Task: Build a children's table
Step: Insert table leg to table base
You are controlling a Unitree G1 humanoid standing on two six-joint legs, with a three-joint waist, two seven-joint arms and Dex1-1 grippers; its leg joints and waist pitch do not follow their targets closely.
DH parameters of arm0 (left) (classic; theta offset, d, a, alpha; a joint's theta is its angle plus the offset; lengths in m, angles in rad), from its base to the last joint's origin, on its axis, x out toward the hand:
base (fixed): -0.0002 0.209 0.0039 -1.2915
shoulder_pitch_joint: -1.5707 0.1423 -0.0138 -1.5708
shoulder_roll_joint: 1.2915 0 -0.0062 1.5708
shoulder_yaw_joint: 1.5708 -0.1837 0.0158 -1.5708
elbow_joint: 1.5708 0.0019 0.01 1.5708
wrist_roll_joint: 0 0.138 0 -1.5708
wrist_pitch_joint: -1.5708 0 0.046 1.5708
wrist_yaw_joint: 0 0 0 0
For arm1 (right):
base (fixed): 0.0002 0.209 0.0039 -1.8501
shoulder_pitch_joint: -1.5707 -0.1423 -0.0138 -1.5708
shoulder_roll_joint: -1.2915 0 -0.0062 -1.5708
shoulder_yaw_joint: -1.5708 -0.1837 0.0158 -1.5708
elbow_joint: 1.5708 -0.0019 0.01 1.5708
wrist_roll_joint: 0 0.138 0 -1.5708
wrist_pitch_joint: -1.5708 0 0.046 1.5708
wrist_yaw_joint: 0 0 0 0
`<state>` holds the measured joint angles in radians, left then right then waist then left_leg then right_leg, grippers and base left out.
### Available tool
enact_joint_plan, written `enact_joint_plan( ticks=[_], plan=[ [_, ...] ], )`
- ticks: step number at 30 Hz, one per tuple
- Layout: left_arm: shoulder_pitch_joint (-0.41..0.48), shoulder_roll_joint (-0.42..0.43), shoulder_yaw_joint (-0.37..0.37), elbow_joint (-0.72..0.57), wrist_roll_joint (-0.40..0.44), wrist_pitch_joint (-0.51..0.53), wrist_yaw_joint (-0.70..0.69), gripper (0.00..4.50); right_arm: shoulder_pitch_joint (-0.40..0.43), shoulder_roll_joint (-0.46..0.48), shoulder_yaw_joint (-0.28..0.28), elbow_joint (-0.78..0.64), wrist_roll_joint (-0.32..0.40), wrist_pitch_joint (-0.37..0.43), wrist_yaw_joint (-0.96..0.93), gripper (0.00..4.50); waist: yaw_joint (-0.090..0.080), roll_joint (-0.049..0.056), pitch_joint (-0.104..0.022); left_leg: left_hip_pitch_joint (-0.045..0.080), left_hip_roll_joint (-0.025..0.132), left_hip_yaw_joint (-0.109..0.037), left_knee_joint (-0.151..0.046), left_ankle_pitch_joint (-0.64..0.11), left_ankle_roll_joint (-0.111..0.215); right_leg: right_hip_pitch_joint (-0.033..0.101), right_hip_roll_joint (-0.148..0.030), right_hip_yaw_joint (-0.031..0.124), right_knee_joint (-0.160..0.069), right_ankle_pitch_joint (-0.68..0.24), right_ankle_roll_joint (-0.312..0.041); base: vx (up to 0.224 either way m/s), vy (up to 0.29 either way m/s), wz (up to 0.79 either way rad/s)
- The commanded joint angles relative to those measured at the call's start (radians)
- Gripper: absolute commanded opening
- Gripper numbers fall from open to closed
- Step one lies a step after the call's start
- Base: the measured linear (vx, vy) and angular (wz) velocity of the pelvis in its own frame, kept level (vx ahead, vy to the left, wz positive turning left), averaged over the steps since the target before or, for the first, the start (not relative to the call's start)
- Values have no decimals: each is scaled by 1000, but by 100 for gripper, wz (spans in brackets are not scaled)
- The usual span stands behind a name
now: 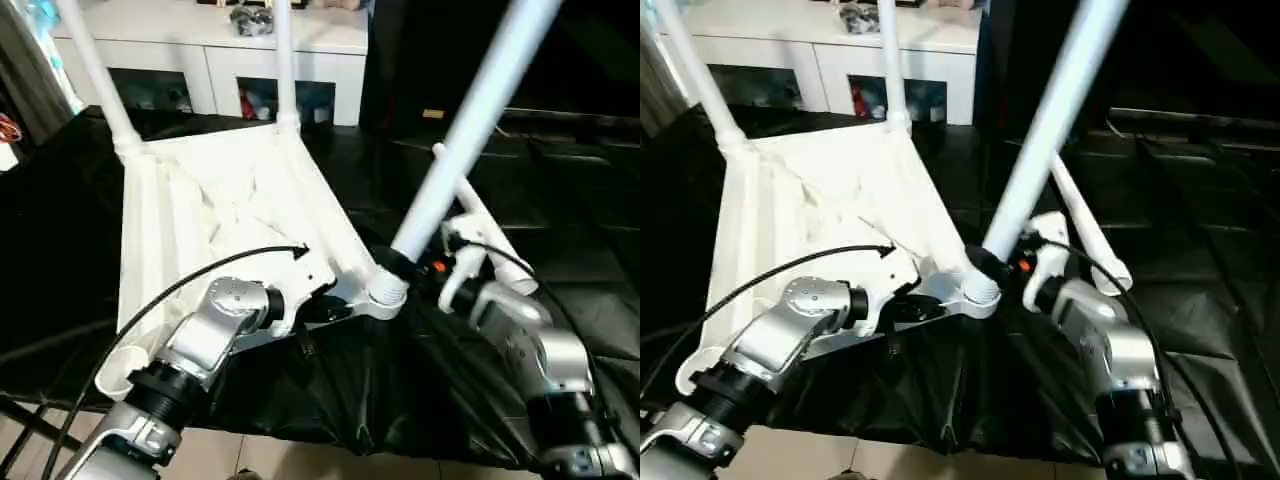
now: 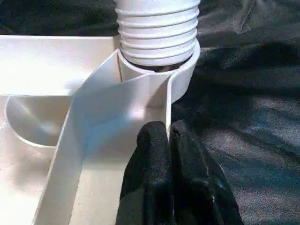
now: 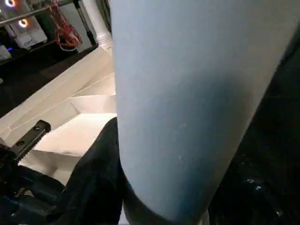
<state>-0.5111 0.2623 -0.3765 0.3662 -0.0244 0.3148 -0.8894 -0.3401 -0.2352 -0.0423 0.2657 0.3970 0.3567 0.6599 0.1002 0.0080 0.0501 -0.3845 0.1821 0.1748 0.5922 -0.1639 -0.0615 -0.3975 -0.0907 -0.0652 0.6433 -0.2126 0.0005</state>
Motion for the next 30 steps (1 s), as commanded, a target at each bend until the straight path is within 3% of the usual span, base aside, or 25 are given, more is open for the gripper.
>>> enact_joint_plan(
  ticks=[1,5,10,19,20,30],
  plan=[
    [-11,-15,19,11,-17,-37,18,0,41,0,11,35,-32,3,-13,190,2,-14,-62,13,39,-11,-67,-220,22,45,-58,45,-103,-240,-168,0,0,0],
    [-12,-10,7,20,-1,-53,8,0,69,-9,49,13,-84,-38,-35,189,3,-10,-60,13,40,-12,-70,-234,16,42,-57,45,-106,-262,-155,0,0,0],
    [-8,-2,-8,22,15,-69,-13,0,60,-44,146,-16,-182,-50,-31,189,1,-10,-59,14,40,-14,-73,-258,8,42,-56,46,-108,-285,-144,0,0,0],
    [-7,-1,-6,27,21,-79,-21,0,32,-64,196,-7,-207,-44,4,189,-5,-14,-58,15,41,-15,-77,-286,8,39,-57,46,-112,-314,-140,0,0,0],
    [-6,0,-5,26,21,-80,-22,0,30,-64,196,-3,-208,-45,6,189,-6,-18,-58,14,41,-15,-77,-289,9,39,-57,46,-113,-318,-138,0,0,0],
    [15,33,-32,-17,3,-141,-121,0,32,-89,197,42,-175,-91,124,189,-7,-15,-57,12,43,-15,-77,-282,21,40,-59,47,-111,-282,-151,0,0,0]
  ],
)
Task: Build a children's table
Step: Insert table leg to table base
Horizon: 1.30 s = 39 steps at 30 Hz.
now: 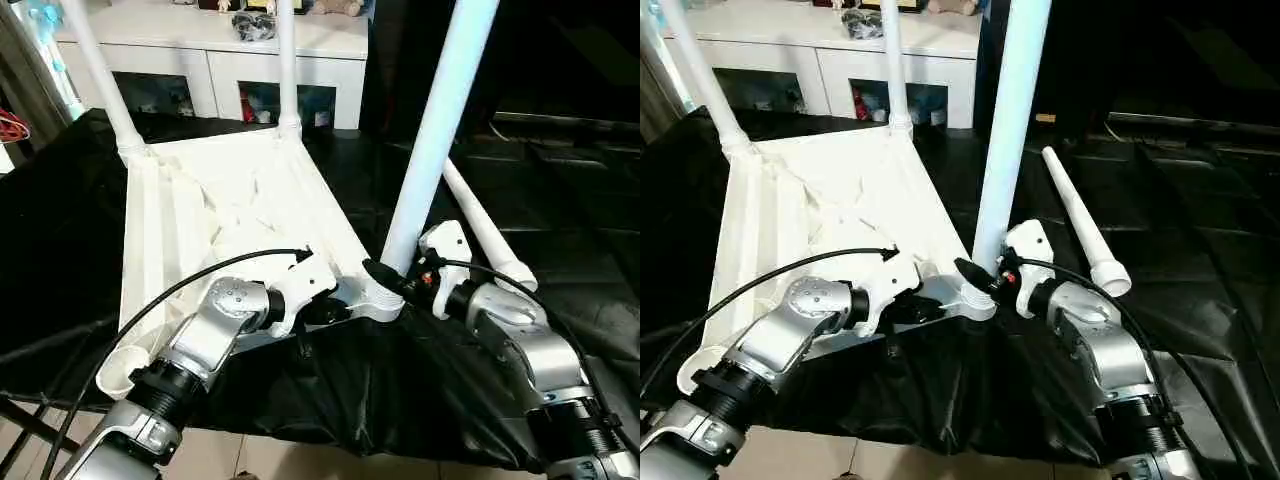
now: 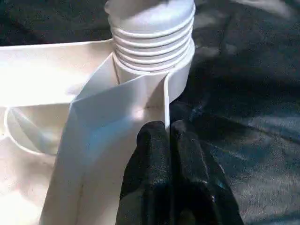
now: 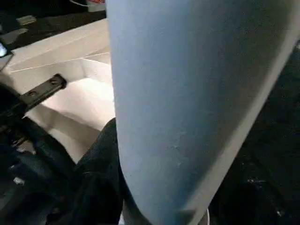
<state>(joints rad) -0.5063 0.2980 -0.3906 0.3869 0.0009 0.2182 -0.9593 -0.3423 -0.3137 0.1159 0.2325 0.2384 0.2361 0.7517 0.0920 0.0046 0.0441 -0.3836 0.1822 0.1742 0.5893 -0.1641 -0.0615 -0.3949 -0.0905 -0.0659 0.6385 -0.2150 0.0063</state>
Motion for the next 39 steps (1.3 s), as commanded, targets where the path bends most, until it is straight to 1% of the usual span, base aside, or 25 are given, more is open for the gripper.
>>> enact_joint_plan(
  ticks=[1,3,6,9,10,13,15,19,21,22,23,24,25,27,28,29,30,31,32,33,34,35,36,37,39],
  plan=[
    [10,-3,-18,-37,-22,-45,-51,0,34,-10,39,76,-17,30,32,189,1,-12,-52,11,43,-15,-74,-280,23,38,-58,48,-105,-273,-159,0,0,0],
    [10,21,-36,-55,-31,-66,-118,0,14,-21,50,114,-19,2,82,189,-1,-11,-51,10,43,-15,-75,-274,28,39,-59,47,-104,-259,-168,0,0,0],
    [7,42,-44,-70,-39,-69,-167,0,2,-32,62,138,-23,-16,132,189,-2,-9,-49,14,46,-14,-78,-278,26,36,-57,47,-103,-235,-180,0,0,0],
    [-1,57,-46,-65,-35,-69,-188,0,-4,-41,69,154,-27,-29,165,189,-4,-9,-48,16,48,-15,-80,-284,25,38,-57,46,-101,-209,-196,0,0,0],
    [-4,63,-44,-62,-34,-71,-192,0,-4,-43,73,154,-28,-31,174,189,-4,-6,-44,15,48,-16,-82,-291,23,36,-57,47,-101,-205,-200,0,0,0],
    [-8,74,-31,-56,-32,-71,-189,0,-2,-45,76,161,-27,-40,196,189,-4,-10,-43,17,48,-16,-84,-309,20,36,-57,47,-102,-213,-203,0,0,0],
    [-12,70,-6,-49,-33,-54,-155,0,-3,-38,68,179,-27,-49,196,189,-5,-11,-41,18,48,-16,-85,-324,16,36,-60,48,-106,-245,-200,0,0,0],
    [-14,60,12,-46,-36,-39,-133,0,-7,-28,59,199,-29,-57,187,189,-4,-12,-37,20,49,-17,-88,-347,10,33,-61,48,-112,-300,-189,0,0,0],
    [-17,42,33,-52,-37,-1,-88,0,-21,-10,40,237,-36,-62,135,189,-5,-12,-36,21,50,-17,-89,-358,3,30,-62,49,-113,-321,-186,0,0,0],
    [-23,24,48,-55,-37,24,-46,0,-42,7,21,282,-54,-75,66,189,-8,-13,-33,20,49,-19,-91,-379,-6,29,-63,47,-117,-368,-178,0,0,0],
    [-27,13,57,-57,-38,43,-20,0,-56,16,8,313,-66,-83,22,189,-9,-13,-32,23,49,-19,-91,-389,-12,26,-64,48,-118,-383,-176,0,0,0],
    [-33,-8,69,-65,-35,71,22,0,-86,33,-13,370,-80,-99,-57,189,-17,-14,-28,21,47,-23,-93,-415,-24,25,-65,44,-121,-435,-170,0,0,0],
    [-38,-21,77,-71,-34,88,48,0,-104,44,-27,407,-88,-109,-107,189,-22,-12,-29,19,45,-28,-93,-432,-36,27,-67,40,-124,-484,-153,0,0,0],
    [-49,-72,103,-90,-28,156,141,0,-156,74,-57,490,-95,-125,-220,189,-31,-11,-29,16,45,-31,-95,-440,-43,28,-67,39,-126,-495,-141,0,0,0],
    [-53,-96,114,-96,-23,186,185,0,-176,86,-67,520,-97,-132,-261,189,-39,-14,-31,10,44,-34,-96,-428,-42,32,-65,37,-125,-470,-141,0,0,0],
    [-54,-101,116,-98,-22,192,194,0,-180,89,-69,526,-97,-133,-270,189,-42,-13,-31,8,43,-32,-96,-410,-35,32,-63,37,-125,-437,-146,0,0,0],
    [-67,-155,141,-92,0,253,301,0,-223,113,-85,585,-106,-144,-367,189,-43,-13,-32,11,42,-27,-94,-397,-24,30,-61,37,-127,-408,-153,0,0,0],
    [-76,-191,162,-80,5,274,366,0,-246,124,-86,614,-116,-150,-417,189,-50,-12,-34,8,43,-26,-94,-370,-21,33,-60,38,-122,-356,-172,0,0,0],
    [-83,-221,179,-69,5,290,417,0,-265,135,-88,638,-123,-154,-454,189,-53,-13,-34,7,43,-25,-93,-358,-19,34,-58,37,-121,-335,-180,0,0,0],
    [-90,-252,191,-53,1,293,460,0,-285,155,-99,660,-109,-157,-467,189,-51,-16,-39,7,39,-21,-88,-331,-4,35,-58,37,-122,-307,-187,0,0,0],
    [-94,-262,186,-42,8,286,475,0,-297,170,-108,670,-97,-155,-473,189,-54,-20,-39,-1,38,-20,-87,-302,16,41,-58,36,-120,-274,-190,0,0,0],
    [-95,-265,183,-37,13,283,482,0,-303,177,-109,678,-94,-157,-476,189,-54,-20,-39,-1,38,-20,-87,-302,16,41,-58,36,-120,-274,-190,0,0,0],
    [-99,-275,177,-26,23,280,500,0,-320,192,-108,699,-90,-163,-482,189,-50,-20,-42,0,37,-16,-83,-275,37,38,-56,36,-119,-231,-195,0,0,0],
    [-100,-282,174,-21,28,281,513,0,-332,202,-104,717,-89,-169,-485,189,-50,-19,-43,2,38,-15,-81,-268,44,37,-56,37,-117,-216,-201,51,-17,-1],
    [-105,-286,168,-11,41,277,530,0,-344,217,-98,735,-90,-176,-489,189,-46,-23,-46,2,37,-10,-76,-209,67,41,-54,38,-110,-137,-223,51,-25,1]
  ],
)
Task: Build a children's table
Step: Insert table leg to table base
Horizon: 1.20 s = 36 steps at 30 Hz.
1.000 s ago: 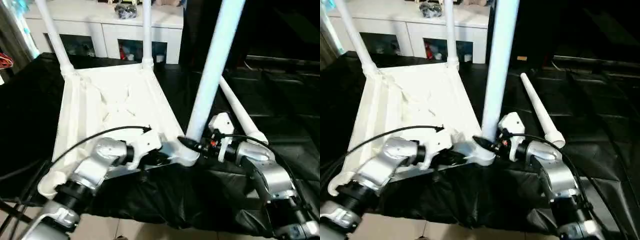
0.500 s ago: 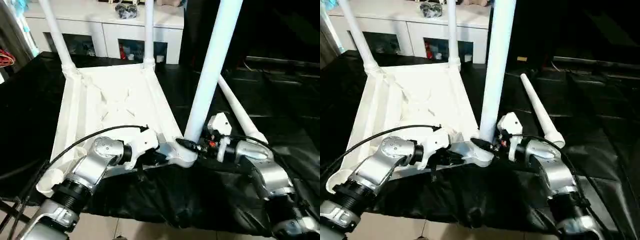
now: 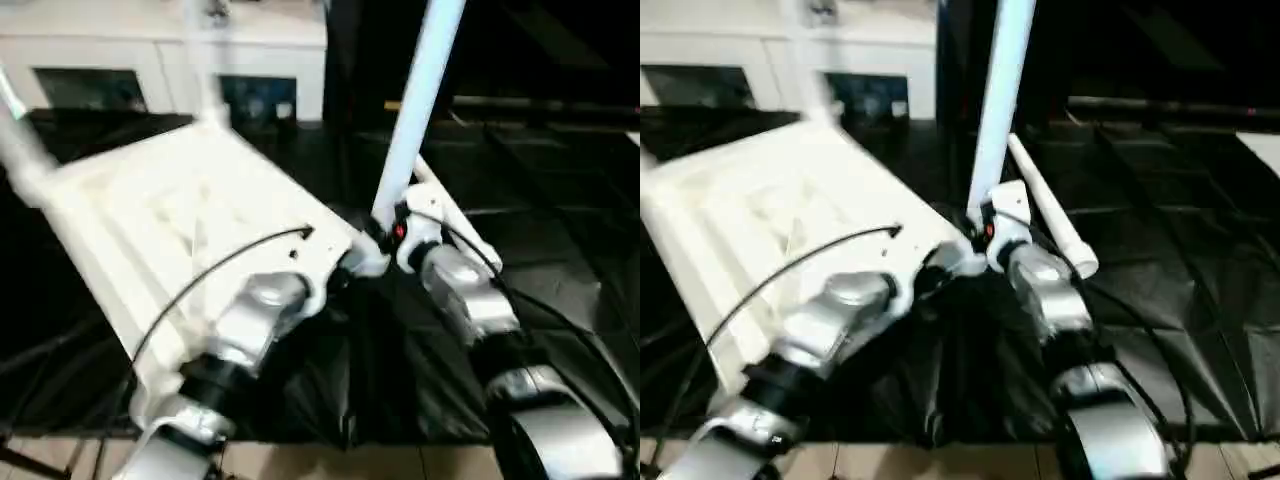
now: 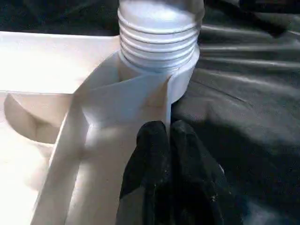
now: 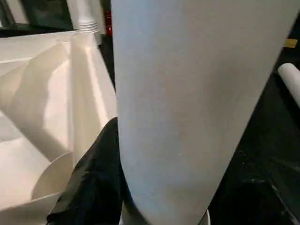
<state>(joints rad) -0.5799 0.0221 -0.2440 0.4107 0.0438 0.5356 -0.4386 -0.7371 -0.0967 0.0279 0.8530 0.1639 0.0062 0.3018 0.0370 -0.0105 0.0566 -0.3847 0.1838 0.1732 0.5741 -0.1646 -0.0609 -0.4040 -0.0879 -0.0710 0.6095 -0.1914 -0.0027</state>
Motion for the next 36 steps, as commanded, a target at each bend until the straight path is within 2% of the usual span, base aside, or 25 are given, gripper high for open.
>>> enact_joint_plan(
  ticks=[1,2,4,7,9,13,14,16,18,20,22,26,28,30,32,33,36],
  plan=[
    [-32,-10,21,-35,-2,-40,9,0,51,0,-10,114,-15,54,-39,189,11,-5,-60,3,36,-10,-59,-187,71,52,-58,43,-76,-130,-223,0,0,0],
    [-33,-12,20,-35,4,-37,18,0,45,6,-9,125,-16,49,-44,189,12,-3,-59,2,38,-8,-58,-162,81,52,-56,42,-72,-83,-236,0,0,0],
    [-36,-9,15,-33,17,-36,26,0,44,15,-4,130,-21,42,-48,189,12,-1,-57,5,40,-7,-59,-166,85,52,-55,41,-72,-73,-247,0,0,0],
    [-42,-8,12,-25,26,-32,45,0,32,30,-6,161,-31,21,-61,189,10,0,-52,10,41,-7,-65,-239,62,48,-55,41,-84,-180,-235,0,0,0],
    [-44,-3,10,-21,23,-36,47,0,26,34,-8,175,-37,14,-60,189,7,1,-49,12,42,-9,-70,-294,36,45,-55,42,-90,-257,-210,0,0,0],
    [-45,5,12,-19,16,-40,37,0,20,41,-17,191,-34,-1,-45,189,5,0,-49,12,42,-10,-71,-303,29,43,-54,44,-90,-254,-199,0,0,0],
    [-44,8,12,-19,16,-39,28,0,20,41,-22,189,-27,1,-38,224,5,0,-49,11,42,-10,-72,-303,30,43,-55,44,-91,-254,-198,0,0,0],
    [-43,10,12,-20,16,-40,22,0,18,42,-25,187,-23,-3,-32,224,5,2,-51,11,42,-10,-71,-295,32,43,-55,44,-89,-240,-201,0,0,0],
    [-42,16,9,-22,12,-44,6,0,14,44,-28,185,-19,-8,-17,264,5,2,-50,10,43,-10,-72,-291,33,43,-55,44,-88,-228,-207,0,0,0],
    [-39,24,2,-25,5,-54,-18,0,7,44,-31,181,-20,-22,1,269,9,3,-54,13,43,-7,-69,-284,38,43,-58,46,-88,-207,-218,0,0,0],
    [-35,35,-8,-28,4,-60,-40,0,6,43,-29,166,-22,-37,18,295,8,1,-54,7,43,-7,-69,-248,47,47,-54,45,-80,-164,-228,0,0,0],
    [-32,52,-14,-27,7,-73,-56,0,16,39,-37,129,-16,-57,33,316,10,3,-55,10,43,-5,-66,-237,55,47,-57,46,-82,-163,-236,0,0,0],
    [-31,60,-17,-28,5,-84,-73,0,27,37,-42,99,-6,-59,48,349,13,1,-56,8,43,-5,-65,-216,62,51,-57,46,-78,-139,-240,0,0,0],
    [-29,75,-28,-31,7,-103,-105,0,42,28,-38,61,-7,-62,77,355,14,2,-61,10,43,-4,-63,-196,72,52,-57,45,-75,-121,-250,0,0,0],
    [-25,86,-36,-35,6,-108,-129,0,56,18,-29,28,-11,-55,104,363,16,3,-59,9,44,-3,-62,-191,75,51,-58,46,-75,-116,-250,0,0,0],
    [-19,103,-50,-41,3,-125,-169,0,84,-6,-6,-35,-18,-34,152,379,19,4,-61,10,44,-3,-61,-182,79,54,-56,45,-74,-106,-250,0,0,0],
    [-16,113,-58,-44,2,-128,-189,0,102,-21,3,-73,-19,-19,177,397,28,4,-62,12,46,-1,-60,-161,83,52,-55,46,-70,-76,-255,0,0,0]
  ],
)
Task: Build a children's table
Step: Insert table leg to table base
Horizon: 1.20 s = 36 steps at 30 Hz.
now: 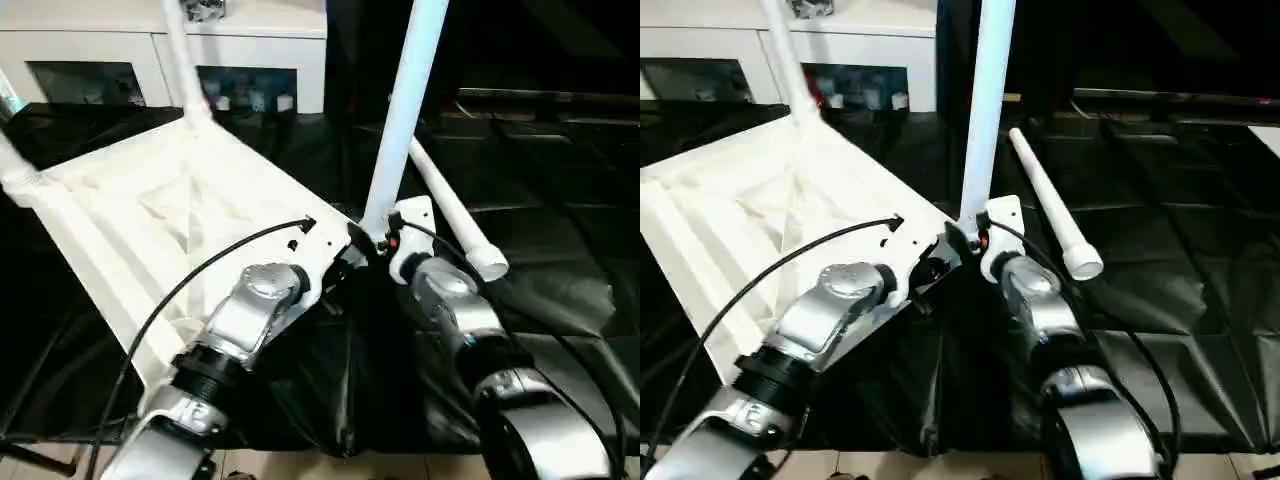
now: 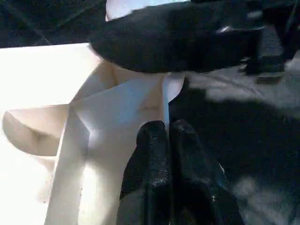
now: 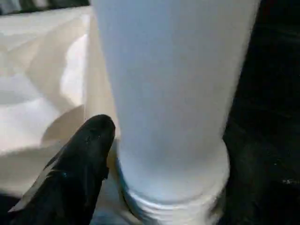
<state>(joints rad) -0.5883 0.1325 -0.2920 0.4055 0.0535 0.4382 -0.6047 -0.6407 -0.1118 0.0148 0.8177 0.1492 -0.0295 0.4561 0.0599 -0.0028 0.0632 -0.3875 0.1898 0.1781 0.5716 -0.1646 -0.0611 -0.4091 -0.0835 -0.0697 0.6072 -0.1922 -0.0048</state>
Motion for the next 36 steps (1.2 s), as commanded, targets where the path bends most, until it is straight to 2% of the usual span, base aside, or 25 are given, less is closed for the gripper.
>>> enact_joint_plan(
  ticks=[1,3,5,8,10,15,18,21,26,28,31,33,36],
  plan=[
    [-1,18,-19,-44,-12,-38,-57,0,34,-32,29,-98,-1,42,63,397,6,-4,-68,15,39,-6,-57,-161,84,57,-60,45,-67,-76,-253,0,0,0],
    [7,38,-34,-54,-18,-50,-106,0,70,-67,46,-175,10,83,122,397,14,-4,-69,17,39,-6,-55,-145,89,58,-58,47,-65,-53,-247,0,0,0],
    [9,43,-38,-56,-18,-56,-116,0,76,-74,49,-188,12,91,133,397,19,-5,-70,16,41,-5,-55,-140,91,59,-61,47,-62,-43,-251,0,0,0],
    [19,68,-58,-64,-29,-71,-180,0,113,-117,74,-261,11,126,203,397,31,-3,-71,20,42,-5,-55,-154,78,58,-61,48,-65,-71,-246,0,0,0],
    [26,85,-68,-74,-42,-74,-226,0,136,-147,92,-313,18,158,255,397,34,-1,-74,21,42,-6,-54,-159,70,59,-61,48,-63,-74,-242,0,0,0],
    [32,125,-88,-77,-49,-87,-310,0,182,-207,129,-428,40,248,362,397,42,-3,-74,22,41,-6,-54,-153,67,60,-59,49,-61,-58,-235,0,0,0],
    [37,154,-91,-81,-70,-110,-380,0,209,-255,161,-491,45,284,440,397,49,-2,-71,22,41,-6,-54,-165,62,59,-61,49,-63,-80,-231,0,0,0],
    [41,170,-95,-91,-83,-130,-425,0,219,-273,167,-517,49,306,469,397,51,-2,-72,26,42,-6,-54,-180,49,57,-60,49,-64,-101,-232,0,0,0],
    [47,200,-113,-113,-106,-151,-516,0,236,-309,189,-559,51,342,522,397,52,-3,-73,24,42,-7,-54,-174,46,58,-60,49,-60,-91,-233,0,0,0],
    [47,206,-118,-116,-110,-161,-539,0,242,-321,198,-573,50,351,534,363,54,-1,-73,25,43,-7,-53,-173,47,57,-62,49,-60,-88,-234,0,0,0],
    [45,209,-118,-115,-112,-167,-559,0,247,-331,205,-582,45,360,548,360,57,-1,-74,24,42,-7,-53,-168,45,59,-61,48,-57,-80,-236,0,0,0],
    [45,211,-118,-113,-110,-169,-568,0,253,-338,212,-587,36,362,559,319,57,-2,-73,23,42,-7,-52,-176,42,60,-63,48,-59,-93,-235,0,0,0],
    [44,214,-121,-112,-112,-171,-575,0,260,-345,219,-596,32,364,565,296,57,-3,-74,23,41,-7,-51,-175,40,61,-63,48,-59,-103,-230,0,0,0]
  ],
)
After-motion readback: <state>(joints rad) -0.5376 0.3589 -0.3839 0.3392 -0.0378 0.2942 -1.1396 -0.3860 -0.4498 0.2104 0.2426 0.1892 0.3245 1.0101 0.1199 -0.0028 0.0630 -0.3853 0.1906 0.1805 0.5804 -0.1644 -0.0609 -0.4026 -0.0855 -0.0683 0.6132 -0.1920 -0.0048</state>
